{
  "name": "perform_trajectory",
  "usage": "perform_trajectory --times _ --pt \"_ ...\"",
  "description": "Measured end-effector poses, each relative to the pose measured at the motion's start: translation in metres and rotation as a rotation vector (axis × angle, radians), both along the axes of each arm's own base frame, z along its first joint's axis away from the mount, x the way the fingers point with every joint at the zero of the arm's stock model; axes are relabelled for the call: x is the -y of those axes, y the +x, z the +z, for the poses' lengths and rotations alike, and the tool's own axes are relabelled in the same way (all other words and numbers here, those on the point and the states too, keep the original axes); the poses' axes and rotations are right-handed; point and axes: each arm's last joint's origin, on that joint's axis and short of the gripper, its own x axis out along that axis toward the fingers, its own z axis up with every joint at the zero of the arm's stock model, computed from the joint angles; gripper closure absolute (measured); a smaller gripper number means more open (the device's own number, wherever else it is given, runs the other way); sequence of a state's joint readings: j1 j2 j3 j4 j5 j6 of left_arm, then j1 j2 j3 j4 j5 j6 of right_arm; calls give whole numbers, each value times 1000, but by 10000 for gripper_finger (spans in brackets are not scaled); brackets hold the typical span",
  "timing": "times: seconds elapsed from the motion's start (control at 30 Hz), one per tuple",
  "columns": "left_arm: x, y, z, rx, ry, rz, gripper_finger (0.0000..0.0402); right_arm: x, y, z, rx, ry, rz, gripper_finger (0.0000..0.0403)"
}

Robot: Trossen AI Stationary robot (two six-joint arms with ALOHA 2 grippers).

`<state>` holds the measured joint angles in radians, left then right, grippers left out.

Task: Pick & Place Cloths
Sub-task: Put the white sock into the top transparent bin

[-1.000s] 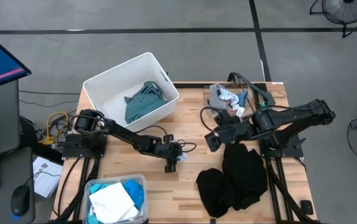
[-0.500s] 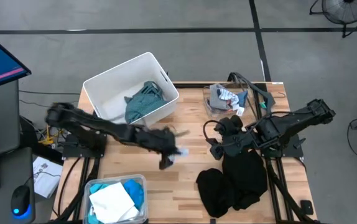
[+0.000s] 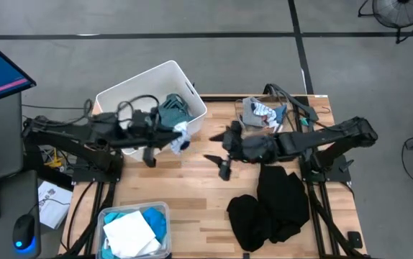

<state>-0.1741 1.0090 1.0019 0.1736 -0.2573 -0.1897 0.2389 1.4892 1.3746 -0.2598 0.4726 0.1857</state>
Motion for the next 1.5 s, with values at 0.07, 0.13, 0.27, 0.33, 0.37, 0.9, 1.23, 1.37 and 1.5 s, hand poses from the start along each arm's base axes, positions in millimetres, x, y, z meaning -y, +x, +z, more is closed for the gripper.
perform_trajectory --times 0.07,0.13,0.27,0.33,0.37,0.9,1.23,1.37,1.5 --pt "-1 -5 3 14 -1 1 401 8 11 4 78 6 22 122" --pt "-1 -7 4 19 -2 1 401 16 21 11 157 10 37 121" --pt "0 -5 3 11 13 -20 401 27 39 16 210 8 88 121" --pt "1 -1 1 0 43 -22 401 28 51 17 218 18 117 121" --pt "1 0 -2 -16 58 -21 401 27 55 15 211 21 132 121" --pt "0 8 -6 -44 85 55 394 8 74 44 122 -44 116 393" --pt "0 15 -28 -244 224 23 332 34 5 67 -61 -71 -346 401" --pt "-3 15 -36 -330 237 30 278 80 -29 63 -232 -5 -527 402" --pt "-7 15 -37 -335 180 84 237 139 -58 43 -481 64 -762 402"
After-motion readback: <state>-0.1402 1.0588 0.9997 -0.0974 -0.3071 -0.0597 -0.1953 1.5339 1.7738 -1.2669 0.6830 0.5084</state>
